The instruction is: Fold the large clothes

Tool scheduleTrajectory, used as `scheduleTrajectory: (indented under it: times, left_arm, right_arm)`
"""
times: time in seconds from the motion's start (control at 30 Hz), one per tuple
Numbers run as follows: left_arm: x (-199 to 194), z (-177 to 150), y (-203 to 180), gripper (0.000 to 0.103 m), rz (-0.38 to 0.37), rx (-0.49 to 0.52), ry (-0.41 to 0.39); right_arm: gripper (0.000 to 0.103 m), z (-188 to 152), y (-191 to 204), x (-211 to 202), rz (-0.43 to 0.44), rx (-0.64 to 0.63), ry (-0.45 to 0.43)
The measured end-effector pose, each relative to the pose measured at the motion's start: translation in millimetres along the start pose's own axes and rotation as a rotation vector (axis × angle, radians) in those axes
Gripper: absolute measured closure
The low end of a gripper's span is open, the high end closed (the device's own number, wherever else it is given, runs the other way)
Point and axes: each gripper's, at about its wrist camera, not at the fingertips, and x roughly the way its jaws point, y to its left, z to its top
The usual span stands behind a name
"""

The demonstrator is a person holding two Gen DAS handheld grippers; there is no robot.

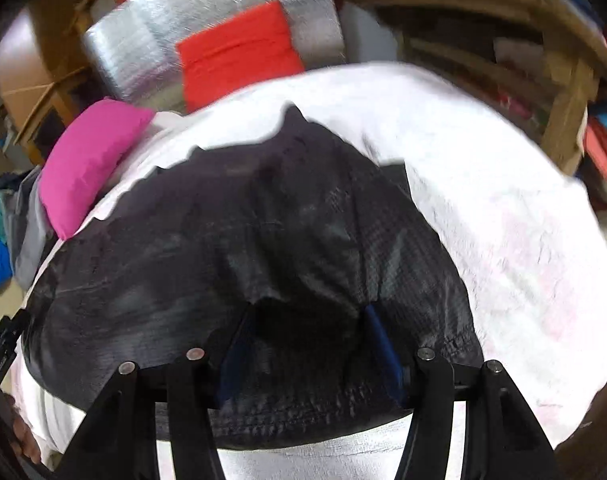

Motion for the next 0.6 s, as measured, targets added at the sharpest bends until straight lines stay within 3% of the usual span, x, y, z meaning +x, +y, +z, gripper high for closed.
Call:
scheduleTrajectory:
  times: [0.1, 0.2, 0.3, 0.47, 0.6]
  left_arm:
    - [-17, 0, 0, 0.026, 0.005, -0.005, 0.011]
    - [-49, 0, 1, 0.026, 0.019, -0.013, 0.002]
    - [-90, 3, 4, 0.025, 0.042, -0.02, -0.026]
    - [-167, 10, -1, 0.025, 0.164, 0.017, -0.126]
    - [-232, 12, 5, 0.023, 0.129, -0.007, -0.195]
  right_arm:
    - [0.04, -4, 10, -34, 0.024, -0.006, -0.076]
    - [0.023, -16, 23, -79, 0.049, -0.03, -0.152]
    - [0.023, -29, 38, -123, 0.053, -0.083, -0.204]
    - [0.02, -46, 52, -195, 0.061, -0.098, -0.264]
    - [0.02, -59, 62, -234, 0.077, -0.105, -0.266]
